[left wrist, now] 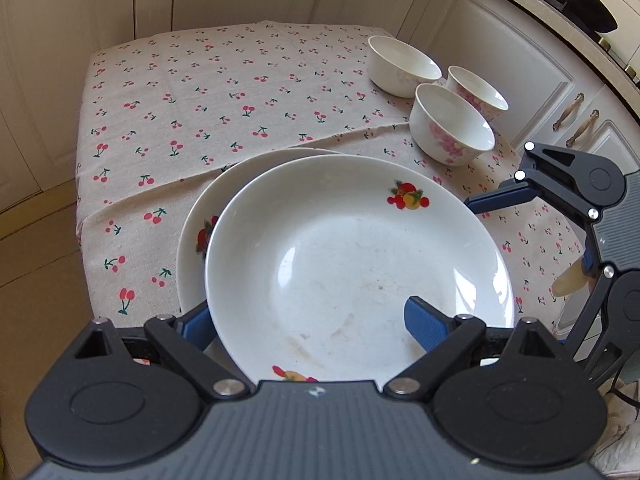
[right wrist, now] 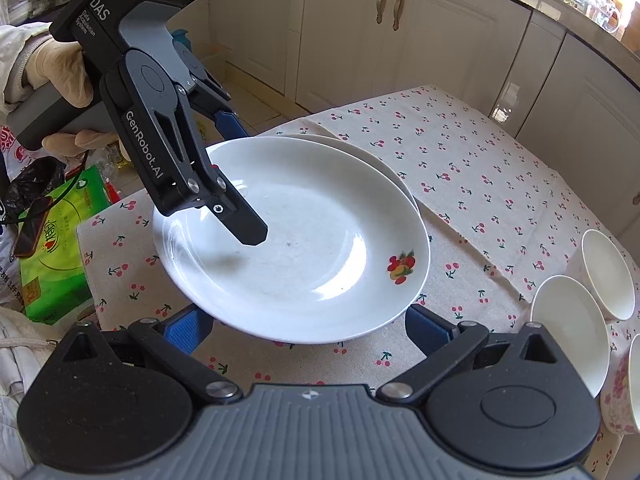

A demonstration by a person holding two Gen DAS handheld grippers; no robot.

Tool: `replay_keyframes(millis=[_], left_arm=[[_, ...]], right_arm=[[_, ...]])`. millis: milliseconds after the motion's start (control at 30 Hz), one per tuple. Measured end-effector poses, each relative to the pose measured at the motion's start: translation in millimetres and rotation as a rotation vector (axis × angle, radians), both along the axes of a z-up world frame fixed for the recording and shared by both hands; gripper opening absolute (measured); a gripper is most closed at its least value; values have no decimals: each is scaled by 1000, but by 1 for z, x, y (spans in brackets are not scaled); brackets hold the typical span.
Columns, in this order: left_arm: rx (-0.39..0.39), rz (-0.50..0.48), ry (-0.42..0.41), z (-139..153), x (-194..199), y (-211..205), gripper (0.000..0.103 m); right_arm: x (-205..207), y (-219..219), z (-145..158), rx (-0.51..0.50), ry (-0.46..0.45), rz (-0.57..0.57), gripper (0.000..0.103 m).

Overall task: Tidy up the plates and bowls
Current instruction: 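Lower the plate onto the other plate and open the left gripper, then move the left gripper toward the white bowls on the cloth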

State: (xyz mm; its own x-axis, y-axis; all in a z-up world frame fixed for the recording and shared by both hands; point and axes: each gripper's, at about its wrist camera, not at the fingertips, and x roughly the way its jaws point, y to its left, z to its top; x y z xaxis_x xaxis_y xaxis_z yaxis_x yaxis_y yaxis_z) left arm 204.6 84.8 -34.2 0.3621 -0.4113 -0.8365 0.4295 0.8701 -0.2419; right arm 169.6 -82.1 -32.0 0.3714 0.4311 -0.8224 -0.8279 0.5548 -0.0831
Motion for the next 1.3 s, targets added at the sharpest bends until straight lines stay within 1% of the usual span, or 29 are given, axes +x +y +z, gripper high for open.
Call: replay_keyframes(millis=[267,433,633,800,933,1033,1167,1300], left_arm=[[-21,14,2,7,-3,7,95],[-15,20,-7,12,-6,9,96],[-5,30,-18,15,-8,9,96],[14,39,-40,15,-12,6,96],[50,39,-61,16,-16,1,96],[70,45,-73,16,-18,1,96],[112,60,-77,8,-21,2,96],[132,64,-142,11,-33,-2,96]], right_arm=[[-2,1,5,15,-11,10,103],[-4,3,5,14,-18,12,103],[-7,2,9,39,-28,2,103],[-13,-4,13,55,-79,-48,103],[-18,-11,13,96,-96,-111,103],[-25,-17,11,107,-119,-150,103],[-33,-24,9,126,-146,-190,103],[-41,-32,12,142,-169,-219,103]])
